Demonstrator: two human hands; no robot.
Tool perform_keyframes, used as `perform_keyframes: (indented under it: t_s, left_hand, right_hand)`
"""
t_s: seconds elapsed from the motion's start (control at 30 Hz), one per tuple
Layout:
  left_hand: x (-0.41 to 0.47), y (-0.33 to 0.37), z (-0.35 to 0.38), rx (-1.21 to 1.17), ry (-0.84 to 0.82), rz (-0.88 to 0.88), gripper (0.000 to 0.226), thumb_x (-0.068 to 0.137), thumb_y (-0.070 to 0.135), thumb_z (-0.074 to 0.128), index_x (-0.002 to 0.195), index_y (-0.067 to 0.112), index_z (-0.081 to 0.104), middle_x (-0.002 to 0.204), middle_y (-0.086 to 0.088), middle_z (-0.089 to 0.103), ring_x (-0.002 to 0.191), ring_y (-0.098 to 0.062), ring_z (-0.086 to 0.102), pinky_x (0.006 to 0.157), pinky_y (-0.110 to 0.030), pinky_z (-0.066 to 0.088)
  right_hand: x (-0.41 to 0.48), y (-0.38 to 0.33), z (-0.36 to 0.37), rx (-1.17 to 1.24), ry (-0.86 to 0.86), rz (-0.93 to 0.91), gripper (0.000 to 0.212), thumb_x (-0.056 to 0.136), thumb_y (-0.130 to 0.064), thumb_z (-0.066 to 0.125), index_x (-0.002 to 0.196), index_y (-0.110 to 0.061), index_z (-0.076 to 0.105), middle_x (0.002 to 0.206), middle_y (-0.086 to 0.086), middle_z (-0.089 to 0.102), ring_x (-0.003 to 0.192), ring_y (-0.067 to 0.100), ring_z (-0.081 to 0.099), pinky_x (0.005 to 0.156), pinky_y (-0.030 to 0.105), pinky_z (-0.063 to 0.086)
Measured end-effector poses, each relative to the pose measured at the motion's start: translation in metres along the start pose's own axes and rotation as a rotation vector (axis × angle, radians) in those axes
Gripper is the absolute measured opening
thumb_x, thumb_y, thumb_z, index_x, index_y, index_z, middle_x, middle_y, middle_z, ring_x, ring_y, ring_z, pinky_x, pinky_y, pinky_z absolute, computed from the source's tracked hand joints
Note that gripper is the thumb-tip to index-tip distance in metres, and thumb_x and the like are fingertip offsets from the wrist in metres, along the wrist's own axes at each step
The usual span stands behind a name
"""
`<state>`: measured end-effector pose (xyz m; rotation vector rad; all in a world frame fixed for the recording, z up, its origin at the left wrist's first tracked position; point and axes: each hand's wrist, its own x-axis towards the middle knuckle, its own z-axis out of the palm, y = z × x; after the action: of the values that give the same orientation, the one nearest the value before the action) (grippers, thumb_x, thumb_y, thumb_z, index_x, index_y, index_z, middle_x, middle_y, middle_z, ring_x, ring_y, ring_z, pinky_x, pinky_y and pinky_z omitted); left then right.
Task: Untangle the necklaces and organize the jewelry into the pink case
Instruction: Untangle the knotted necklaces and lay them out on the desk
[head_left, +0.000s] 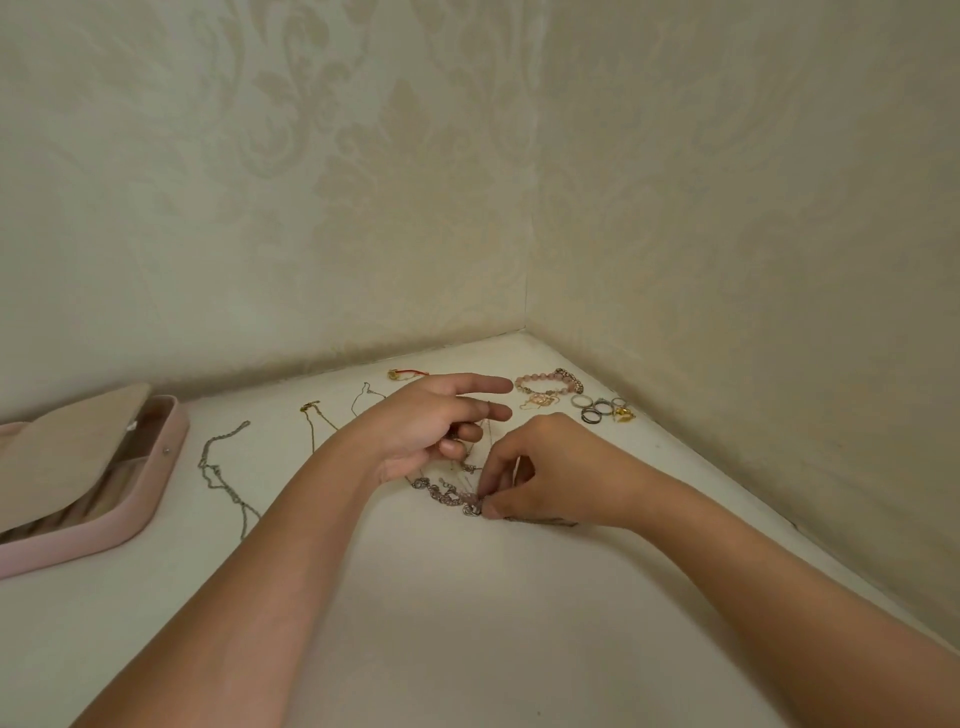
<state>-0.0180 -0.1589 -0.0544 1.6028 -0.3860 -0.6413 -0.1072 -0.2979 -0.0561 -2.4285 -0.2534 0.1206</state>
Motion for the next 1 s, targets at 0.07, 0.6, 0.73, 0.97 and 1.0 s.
perform_keyframes:
  t_s: [0.07,0.6,0.73,0.97,1.0]
  left_hand:
    - [-0.001,0.001,0.001,-0.018,0.012,0.01,0.029,0.097,-0.002,0.047,0.121,0.009,0.06,0.099,-0.008,0.068,0.054,-0.007,0.053,0.044,-0.017,0.044]
    - [-0.014,0.012,0.001,0.421,0.118,0.224,0.028,0.071,0.035,0.077,0.073,0.009,0.068,0.067,0.0,0.071,0.061,-0.008,0.067,0.061,-0.019,0.056]
    - [-0.015,0.012,0.003,0.453,0.09,0.238,0.024,0.066,0.033,0.079,0.074,0.012,0.071,0.068,-0.002,0.072,0.061,-0.005,0.066,0.06,-0.017,0.053]
    - [-0.012,0.009,0.0,0.491,0.171,0.291,0.008,0.074,0.025,0.081,0.073,0.022,0.074,0.077,-0.008,0.073,0.066,-0.009,0.06,0.074,-0.029,0.052]
    - [-0.012,0.008,0.001,0.486,0.177,0.3,0.007,0.075,0.024,0.081,0.073,0.023,0.073,0.077,-0.006,0.073,0.066,-0.008,0.06,0.074,-0.028,0.051]
  right_hand:
    - [0.0,0.001,-0.003,0.028,-0.023,0.039,0.01,0.081,-0.019,0.074,0.087,-0.01,0.074,0.059,-0.01,0.062,0.046,-0.003,0.053,0.045,0.008,0.037]
    - [0.008,0.013,-0.023,1.164,0.026,0.355,0.013,0.091,-0.01,0.06,0.08,-0.005,0.066,0.067,0.007,0.068,0.056,0.012,0.067,0.054,0.019,0.056]
    - [0.011,0.017,-0.021,1.208,0.063,0.327,0.014,0.092,-0.009,0.058,0.083,-0.003,0.066,0.07,0.009,0.07,0.059,0.013,0.069,0.058,0.02,0.058]
    - [0.009,0.019,-0.021,1.165,0.131,0.211,0.012,0.084,0.002,0.062,0.08,-0.001,0.073,0.078,0.013,0.073,0.067,0.015,0.072,0.063,0.02,0.058]
    - [0.009,0.019,-0.022,1.15,0.152,0.203,0.011,0.082,0.004,0.063,0.08,-0.001,0.073,0.078,0.013,0.073,0.067,0.015,0.072,0.062,0.02,0.058]
